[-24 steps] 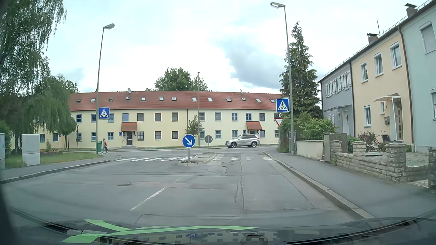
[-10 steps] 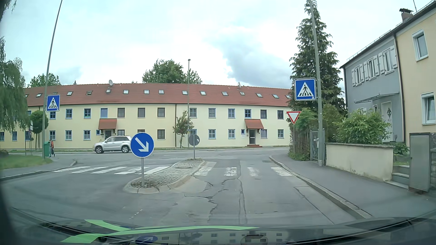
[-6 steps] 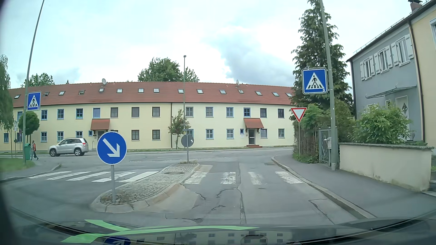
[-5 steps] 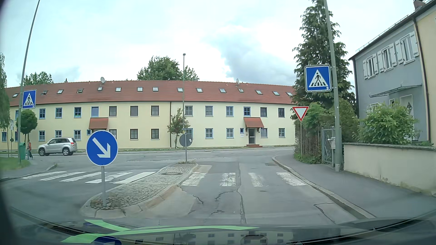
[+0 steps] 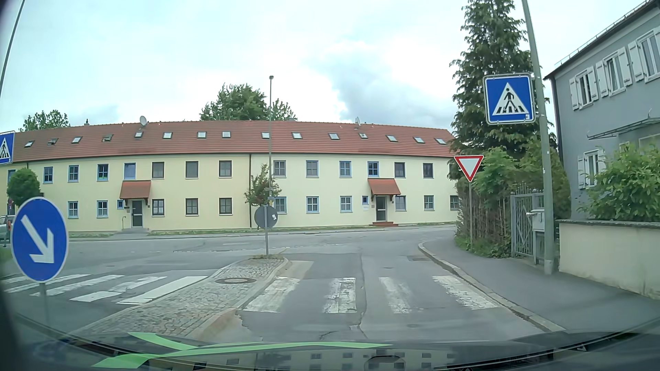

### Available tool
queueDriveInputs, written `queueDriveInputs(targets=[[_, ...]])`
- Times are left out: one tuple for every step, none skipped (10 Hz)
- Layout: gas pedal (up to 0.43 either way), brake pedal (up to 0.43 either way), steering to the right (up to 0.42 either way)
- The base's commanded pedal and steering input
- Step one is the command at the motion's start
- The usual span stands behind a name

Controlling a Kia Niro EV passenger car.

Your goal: Follow the waypoints while adhering to traffic rules and regulations

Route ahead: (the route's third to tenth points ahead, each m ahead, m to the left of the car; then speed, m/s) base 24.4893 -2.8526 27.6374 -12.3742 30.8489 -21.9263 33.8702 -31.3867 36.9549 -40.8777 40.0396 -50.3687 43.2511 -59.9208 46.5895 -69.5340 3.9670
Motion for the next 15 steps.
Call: queueDriveInputs(targets=[[0.0,0.0,0.004],[0.0,0.0,0.004],[0.0,0.0,0.005],[0.0,0.0,0.008],[0.0,0.0,0.007],[0.0,0.0,0.007],[0.0,0.0,0.007],[0.0,0.0,0.007],[0.0,0.0,0.006],[0.0,0.0,0.006],[0.0,0.0,0.008],[0.0,0.0,0.008],[0.0,0.0,0.008],[0.0,0.0,0.007],[0.0,0.0,0.007]])
